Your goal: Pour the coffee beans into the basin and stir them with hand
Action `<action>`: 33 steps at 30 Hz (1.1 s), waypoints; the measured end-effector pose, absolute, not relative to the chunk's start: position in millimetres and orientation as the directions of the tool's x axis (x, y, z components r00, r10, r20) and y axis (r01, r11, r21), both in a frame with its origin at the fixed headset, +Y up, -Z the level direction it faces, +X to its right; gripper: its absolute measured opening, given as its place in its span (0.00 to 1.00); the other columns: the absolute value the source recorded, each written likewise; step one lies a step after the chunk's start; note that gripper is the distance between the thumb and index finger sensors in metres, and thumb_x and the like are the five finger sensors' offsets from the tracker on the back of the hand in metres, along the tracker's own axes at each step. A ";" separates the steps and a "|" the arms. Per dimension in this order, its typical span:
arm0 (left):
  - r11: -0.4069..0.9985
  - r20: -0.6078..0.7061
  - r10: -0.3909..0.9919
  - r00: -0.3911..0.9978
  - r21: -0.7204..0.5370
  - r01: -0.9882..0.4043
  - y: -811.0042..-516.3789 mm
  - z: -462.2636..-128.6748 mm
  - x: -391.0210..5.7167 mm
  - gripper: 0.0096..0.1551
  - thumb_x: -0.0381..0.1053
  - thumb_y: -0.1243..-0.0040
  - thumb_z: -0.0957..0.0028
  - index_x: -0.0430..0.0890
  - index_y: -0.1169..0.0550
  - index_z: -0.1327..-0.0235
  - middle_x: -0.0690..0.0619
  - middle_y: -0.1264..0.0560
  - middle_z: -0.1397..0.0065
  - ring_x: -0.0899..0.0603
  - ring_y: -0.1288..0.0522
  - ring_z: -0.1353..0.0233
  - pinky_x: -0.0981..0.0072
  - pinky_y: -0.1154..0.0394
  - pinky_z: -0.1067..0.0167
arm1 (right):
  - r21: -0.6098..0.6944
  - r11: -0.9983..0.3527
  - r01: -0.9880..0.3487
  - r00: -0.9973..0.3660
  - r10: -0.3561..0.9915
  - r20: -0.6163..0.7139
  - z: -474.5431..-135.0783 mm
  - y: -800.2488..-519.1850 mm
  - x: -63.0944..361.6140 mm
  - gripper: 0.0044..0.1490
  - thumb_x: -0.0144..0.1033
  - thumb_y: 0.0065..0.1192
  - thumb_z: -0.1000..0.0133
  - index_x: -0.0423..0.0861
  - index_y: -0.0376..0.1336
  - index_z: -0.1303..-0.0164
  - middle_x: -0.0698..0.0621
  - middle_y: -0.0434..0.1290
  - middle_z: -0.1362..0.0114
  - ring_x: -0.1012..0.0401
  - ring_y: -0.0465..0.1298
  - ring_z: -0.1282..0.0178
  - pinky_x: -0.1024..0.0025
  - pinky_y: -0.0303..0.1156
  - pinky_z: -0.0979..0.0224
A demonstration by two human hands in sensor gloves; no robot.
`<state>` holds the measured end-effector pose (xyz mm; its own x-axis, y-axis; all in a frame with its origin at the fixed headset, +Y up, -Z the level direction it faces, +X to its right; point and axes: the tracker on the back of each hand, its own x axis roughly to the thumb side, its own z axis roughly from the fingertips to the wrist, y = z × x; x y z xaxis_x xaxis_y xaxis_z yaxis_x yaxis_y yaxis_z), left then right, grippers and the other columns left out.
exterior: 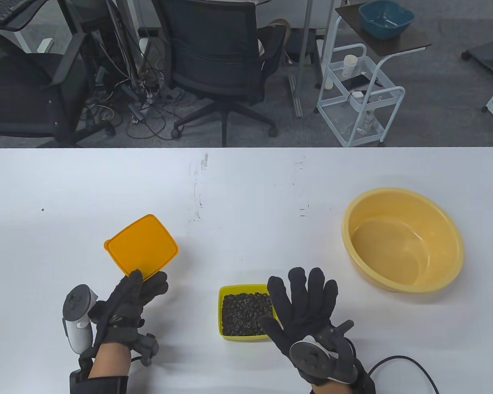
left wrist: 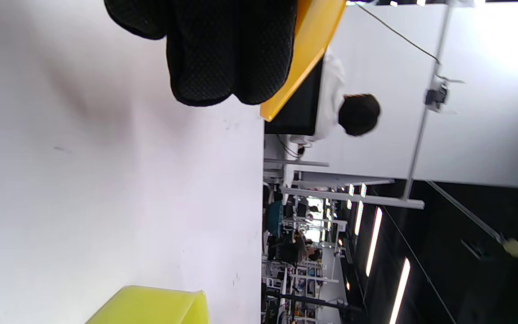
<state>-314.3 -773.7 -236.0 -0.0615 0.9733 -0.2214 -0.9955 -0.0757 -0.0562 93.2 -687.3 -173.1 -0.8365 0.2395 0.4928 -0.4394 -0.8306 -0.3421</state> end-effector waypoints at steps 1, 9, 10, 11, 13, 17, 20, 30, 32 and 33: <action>-0.106 -0.248 0.964 -0.092 -0.041 -0.994 -779.3 -237.0 -316.5 0.34 0.57 0.64 0.31 0.34 0.43 0.25 0.43 0.27 0.28 0.37 0.24 0.29 0.45 0.39 0.26 | -0.341 -0.831 -0.439 -0.837 0.240 0.492 -173.1 -687.8 93.4 0.50 0.64 0.39 0.45 0.53 0.34 0.18 0.45 0.22 0.19 0.42 0.16 0.23 0.38 0.15 0.33; -0.165 -0.377 0.915 -0.142 -0.029 -0.986 -792.2 -238.5 -317.7 0.36 0.56 0.66 0.31 0.29 0.46 0.25 0.41 0.29 0.27 0.36 0.25 0.28 0.43 0.40 0.26 | -0.323 -0.842 -0.432 -0.844 0.251 0.475 -174.7 -689.9 94.0 0.50 0.65 0.38 0.45 0.53 0.35 0.17 0.44 0.22 0.19 0.42 0.15 0.24 0.38 0.14 0.33; -0.176 -0.390 0.909 -0.148 -0.037 -0.984 -792.9 -238.0 -317.1 0.37 0.56 0.66 0.31 0.29 0.47 0.25 0.40 0.30 0.27 0.36 0.25 0.28 0.43 0.41 0.26 | -0.323 -0.845 -0.427 -0.846 0.247 0.472 -174.8 -690.0 93.9 0.50 0.65 0.38 0.45 0.53 0.35 0.17 0.44 0.22 0.19 0.42 0.15 0.24 0.38 0.15 0.33; -0.182 -0.395 0.906 -0.151 -0.042 -0.982 -793.4 -237.8 -316.7 0.38 0.56 0.66 0.31 0.27 0.50 0.25 0.40 0.31 0.26 0.35 0.26 0.27 0.42 0.42 0.26 | -0.319 -0.848 -0.423 -0.849 0.247 0.468 -175.2 -690.3 94.0 0.50 0.65 0.38 0.45 0.53 0.35 0.17 0.44 0.22 0.19 0.42 0.15 0.24 0.38 0.15 0.33; -0.199 -0.396 0.905 -0.158 -0.064 -0.978 -793.1 -237.3 -314.9 0.43 0.58 0.67 0.31 0.24 0.56 0.26 0.37 0.34 0.25 0.33 0.28 0.26 0.40 0.44 0.26 | -0.307 -0.856 -0.416 -0.853 0.252 0.456 -176.5 -691.6 94.6 0.50 0.65 0.38 0.45 0.53 0.35 0.17 0.44 0.22 0.19 0.42 0.15 0.24 0.38 0.15 0.33; -0.183 -0.384 0.912 -0.144 -0.069 -0.981 -788.4 -235.3 -312.7 0.51 0.59 0.68 0.30 0.19 0.69 0.33 0.36 0.39 0.24 0.34 0.30 0.25 0.39 0.45 0.25 | -0.296 -0.858 -0.420 -0.855 0.265 0.446 -177.6 -692.9 96.0 0.50 0.65 0.38 0.45 0.52 0.36 0.17 0.44 0.23 0.19 0.42 0.15 0.24 0.38 0.14 0.33; -0.149 -0.383 0.917 -0.114 -0.063 -0.987 -786.4 -234.1 -313.3 0.52 0.59 0.69 0.30 0.18 0.72 0.36 0.36 0.39 0.24 0.35 0.30 0.25 0.39 0.46 0.25 | -0.311 -0.850 -0.425 -0.854 0.262 0.449 -176.4 -691.8 96.2 0.49 0.65 0.38 0.45 0.52 0.37 0.17 0.44 0.23 0.18 0.42 0.15 0.25 0.38 0.14 0.33; 0.257 -0.047 0.964 0.263 -0.102 -0.961 -751.6 -232.4 -298.9 0.47 0.61 0.65 0.31 0.32 0.66 0.24 0.40 0.36 0.24 0.40 0.25 0.31 0.43 0.40 0.27 | -0.234 -0.905 -0.355 -0.909 0.275 0.315 -185.8 -700.0 101.4 0.51 0.66 0.40 0.45 0.50 0.38 0.17 0.42 0.33 0.16 0.41 0.18 0.23 0.37 0.17 0.32; 0.485 0.113 0.873 0.474 -0.105 -0.868 -739.8 -231.7 -285.2 0.45 0.62 0.62 0.32 0.36 0.61 0.21 0.40 0.33 0.26 0.40 0.22 0.34 0.43 0.38 0.28 | -0.178 -0.914 -0.365 -0.914 0.315 0.255 -192.1 -707.2 105.9 0.53 0.66 0.41 0.45 0.46 0.39 0.17 0.41 0.36 0.16 0.40 0.21 0.22 0.37 0.19 0.31; 0.588 0.166 0.805 0.569 -0.101 -0.802 -736.4 -230.1 -277.1 0.46 0.63 0.61 0.33 0.37 0.60 0.20 0.40 0.32 0.26 0.39 0.22 0.35 0.42 0.37 0.28 | -0.179 -0.903 -0.391 -0.907 0.344 0.244 -195.1 -710.4 108.6 0.54 0.65 0.42 0.45 0.44 0.38 0.18 0.41 0.38 0.16 0.40 0.22 0.21 0.37 0.21 0.29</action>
